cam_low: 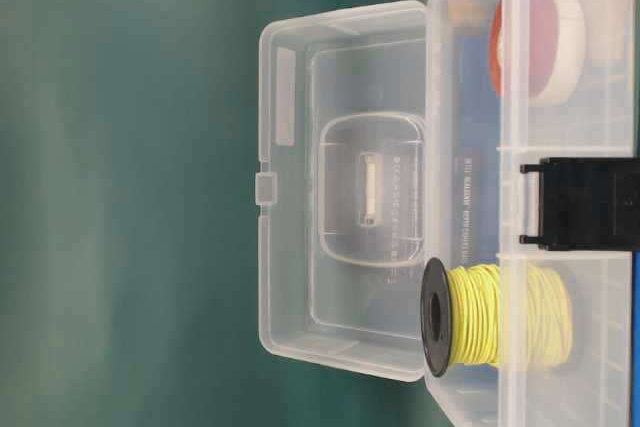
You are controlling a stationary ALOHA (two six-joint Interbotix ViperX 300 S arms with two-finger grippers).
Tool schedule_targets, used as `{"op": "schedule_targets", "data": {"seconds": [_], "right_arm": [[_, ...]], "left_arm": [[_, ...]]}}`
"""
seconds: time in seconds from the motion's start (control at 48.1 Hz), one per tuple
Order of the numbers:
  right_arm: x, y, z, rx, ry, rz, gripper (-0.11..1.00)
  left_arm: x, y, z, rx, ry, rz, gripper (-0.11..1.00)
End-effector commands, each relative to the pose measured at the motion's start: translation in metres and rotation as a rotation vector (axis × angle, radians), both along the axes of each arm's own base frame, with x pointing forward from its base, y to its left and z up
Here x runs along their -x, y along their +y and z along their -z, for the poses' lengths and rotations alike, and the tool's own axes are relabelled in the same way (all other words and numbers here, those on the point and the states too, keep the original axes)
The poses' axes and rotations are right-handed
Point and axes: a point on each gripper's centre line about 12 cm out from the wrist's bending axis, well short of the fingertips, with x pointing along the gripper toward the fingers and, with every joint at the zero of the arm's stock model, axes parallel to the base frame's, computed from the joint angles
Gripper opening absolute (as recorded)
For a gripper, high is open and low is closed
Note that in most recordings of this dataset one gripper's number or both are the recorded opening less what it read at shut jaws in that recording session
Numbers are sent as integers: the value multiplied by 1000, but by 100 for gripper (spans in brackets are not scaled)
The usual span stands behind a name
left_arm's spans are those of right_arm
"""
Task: Close the tool box with the left arm.
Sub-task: 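Move the left gripper up behind the raised clear lid of the tool box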
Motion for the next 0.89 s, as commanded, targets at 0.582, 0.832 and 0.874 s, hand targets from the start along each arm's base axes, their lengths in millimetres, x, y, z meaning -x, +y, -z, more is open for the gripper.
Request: {"op": "schedule_targets", "data": {"seconds": [0.582,0.832,0.874], "right_arm": [[-6,-9,-12,-7,46,42,0],[-8,-9,-9,-2,64,45,0],[-7,-9,-8,-3,71,43,0]], "left_arm": [[-16,66,-69,7,221,-295,1],[-28,119,-79,-33,312,-468,49],[-33,130,-77,-38,336,-495,62]]}}
